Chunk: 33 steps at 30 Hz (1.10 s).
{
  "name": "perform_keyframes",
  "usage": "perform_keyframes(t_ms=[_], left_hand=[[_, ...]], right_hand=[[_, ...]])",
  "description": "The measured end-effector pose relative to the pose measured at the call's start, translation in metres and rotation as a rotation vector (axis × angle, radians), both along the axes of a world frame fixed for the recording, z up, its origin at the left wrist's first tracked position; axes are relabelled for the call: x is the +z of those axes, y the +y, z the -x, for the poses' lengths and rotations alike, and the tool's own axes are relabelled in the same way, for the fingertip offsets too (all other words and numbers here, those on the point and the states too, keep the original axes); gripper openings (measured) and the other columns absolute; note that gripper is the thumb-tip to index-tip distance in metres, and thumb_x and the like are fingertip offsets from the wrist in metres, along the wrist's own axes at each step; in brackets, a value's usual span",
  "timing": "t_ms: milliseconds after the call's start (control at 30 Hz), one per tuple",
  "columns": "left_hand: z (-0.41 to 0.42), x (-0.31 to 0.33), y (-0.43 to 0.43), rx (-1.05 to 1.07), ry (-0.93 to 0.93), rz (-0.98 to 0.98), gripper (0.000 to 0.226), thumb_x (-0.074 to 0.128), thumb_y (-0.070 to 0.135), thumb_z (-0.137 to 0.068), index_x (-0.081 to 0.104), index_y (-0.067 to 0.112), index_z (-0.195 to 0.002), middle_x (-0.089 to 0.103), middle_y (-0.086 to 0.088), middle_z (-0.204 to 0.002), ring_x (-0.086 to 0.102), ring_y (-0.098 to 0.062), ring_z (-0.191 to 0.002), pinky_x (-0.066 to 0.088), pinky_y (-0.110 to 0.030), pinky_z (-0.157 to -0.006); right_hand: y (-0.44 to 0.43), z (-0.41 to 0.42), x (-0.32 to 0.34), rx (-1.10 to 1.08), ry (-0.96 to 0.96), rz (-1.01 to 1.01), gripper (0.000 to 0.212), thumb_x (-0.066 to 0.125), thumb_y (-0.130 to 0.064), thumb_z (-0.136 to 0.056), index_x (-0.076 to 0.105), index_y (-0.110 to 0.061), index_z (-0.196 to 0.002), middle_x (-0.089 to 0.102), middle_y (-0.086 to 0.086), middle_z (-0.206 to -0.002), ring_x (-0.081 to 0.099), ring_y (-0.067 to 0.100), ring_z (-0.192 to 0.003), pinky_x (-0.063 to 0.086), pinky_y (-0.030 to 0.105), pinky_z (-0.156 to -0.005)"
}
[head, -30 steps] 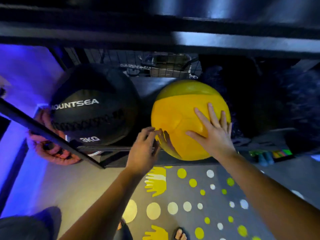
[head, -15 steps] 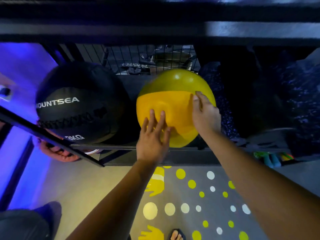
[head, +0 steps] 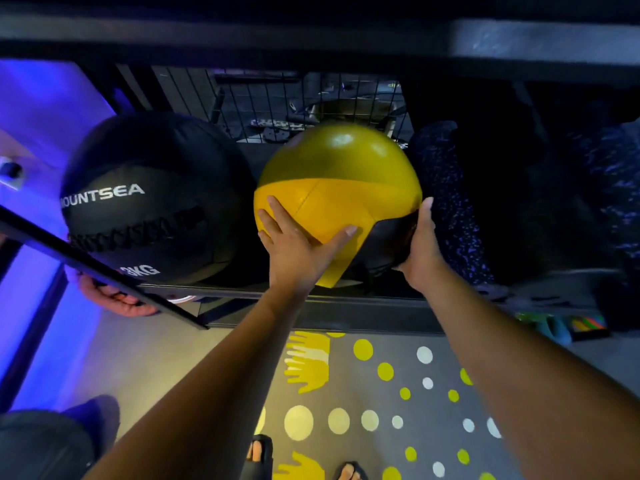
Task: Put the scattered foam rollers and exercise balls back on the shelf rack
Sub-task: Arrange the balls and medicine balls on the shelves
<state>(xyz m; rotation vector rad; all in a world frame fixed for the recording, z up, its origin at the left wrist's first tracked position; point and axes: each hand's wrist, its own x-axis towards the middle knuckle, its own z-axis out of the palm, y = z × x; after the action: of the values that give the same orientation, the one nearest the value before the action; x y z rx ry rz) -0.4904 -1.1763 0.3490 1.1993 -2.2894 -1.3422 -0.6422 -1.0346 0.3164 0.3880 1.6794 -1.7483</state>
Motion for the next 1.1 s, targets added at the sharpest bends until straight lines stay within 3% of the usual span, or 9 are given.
perform_keyframes(t_ms=[167, 267, 433, 567, 667, 767, 867, 967, 1100], left_hand=[[-0.009, -0.011, -0.017, 0.044, 0.129, 0.022, 0.142, 0.076, 0.081, -0.061, -0.006, 0.025, -0.164, 0.009, -0.003, -0.171, 0.019, -0.030, -0.155, 0.032, -0.053, -0.120], [-0.019, -0.019, -0.031, 0.050, 0.220, -0.071, 0.137, 0.083, 0.078, -0.060, 0.003, 0.036, -0.162, 0.021, 0.005, -0.167, 0.028, -0.023, -0.153, 0.035, -0.055, -0.119], [-0.026, -0.020, -0.042, 0.036, 0.257, -0.158, 0.129, 0.086, 0.071, -0.064, 0.005, 0.041, -0.160, 0.028, 0.003, -0.163, 0.037, -0.022, -0.147, 0.041, -0.053, -0.116], [-0.042, -0.031, -0.039, -0.010, 0.263, -0.127, 0.128, 0.084, 0.073, -0.063, 0.003, 0.044, -0.158, 0.018, 0.004, -0.166, 0.029, -0.024, -0.151, 0.039, -0.055, -0.118], [-0.051, -0.039, -0.025, 0.034, 0.269, -0.112, 0.127, 0.079, 0.077, -0.065, 0.000, 0.044, -0.159, 0.008, 0.006, -0.168, 0.019, -0.027, -0.155, 0.031, -0.055, -0.122], [-0.051, -0.040, -0.007, 0.060, 0.274, -0.148, 0.121, 0.070, 0.080, -0.070, -0.004, 0.046, -0.160, 0.011, 0.013, -0.164, 0.019, -0.026, -0.155, 0.032, -0.052, -0.121], [-0.049, -0.043, -0.007, 0.066, 0.338, -0.239, 0.117, 0.072, 0.080, -0.070, -0.001, 0.053, -0.158, 0.014, 0.012, -0.167, 0.029, -0.023, -0.152, 0.040, -0.053, -0.118], [-0.051, -0.045, -0.008, 0.126, 0.433, -0.381, 0.111, 0.076, 0.071, -0.072, 0.005, 0.054, -0.156, 0.024, 0.009, -0.163, 0.039, -0.023, -0.145, 0.044, -0.053, -0.115], [-0.039, -0.052, 0.003, 0.251, 0.409, -0.701, 0.093, 0.057, 0.076, -0.085, 0.004, 0.048, -0.156, 0.037, 0.008, -0.154, 0.049, -0.029, -0.136, 0.059, -0.055, -0.089]], right_hand=[[0.000, -0.028, 0.004, -0.173, -0.048, 0.130, 0.064, 0.025, -0.072, -0.098, 0.043, -0.039, -0.150, 0.047, -0.004, -0.154, 0.046, 0.025, -0.137, 0.035, 0.056, -0.111], [0.012, -0.041, 0.000, -0.223, -0.085, 0.248, 0.071, 0.021, -0.073, -0.098, 0.040, -0.033, -0.154, 0.039, 0.002, -0.160, 0.034, 0.031, -0.147, 0.025, 0.061, -0.118], [0.020, -0.042, 0.002, -0.261, -0.040, 0.132, 0.076, 0.030, -0.069, -0.100, 0.047, -0.013, -0.148, 0.053, 0.012, -0.147, 0.048, 0.039, -0.135, 0.045, 0.055, -0.108], [0.002, 0.005, 0.009, -0.025, 0.287, -0.309, 0.063, 0.047, -0.070, -0.093, 0.055, -0.024, -0.136, 0.059, 0.006, -0.138, 0.056, 0.029, -0.125, 0.047, 0.050, -0.105], [-0.007, 0.029, 0.015, 0.120, 0.187, -0.219, 0.079, 0.042, -0.079, -0.090, 0.040, -0.032, -0.153, 0.046, -0.001, -0.153, 0.046, 0.023, -0.137, 0.038, 0.047, -0.112], [-0.011, 0.024, 0.017, 0.244, 0.072, -0.051, 0.079, 0.030, -0.084, -0.088, 0.042, -0.038, -0.151, 0.056, -0.004, -0.134, 0.054, 0.019, -0.119, 0.043, 0.045, -0.094], [-0.014, 0.018, 0.008, 0.210, 0.048, 0.006, 0.095, 0.042, -0.098, -0.068, 0.050, -0.043, -0.145, 0.061, -0.004, -0.135, 0.058, 0.024, -0.121, 0.048, 0.048, -0.085], [-0.020, 0.020, 0.006, 0.046, 0.135, -0.007, 0.109, 0.063, -0.097, -0.047, 0.055, -0.035, -0.136, 0.066, -0.001, -0.129, 0.063, 0.024, -0.116, 0.053, 0.051, -0.092], [-0.034, 0.018, 0.040, -0.025, 0.585, -0.365, 0.065, 0.062, -0.085, -0.067, 0.058, -0.038, -0.111, 0.055, -0.007, -0.130, 0.048, 0.025, -0.122, 0.041, 0.053, -0.102]])
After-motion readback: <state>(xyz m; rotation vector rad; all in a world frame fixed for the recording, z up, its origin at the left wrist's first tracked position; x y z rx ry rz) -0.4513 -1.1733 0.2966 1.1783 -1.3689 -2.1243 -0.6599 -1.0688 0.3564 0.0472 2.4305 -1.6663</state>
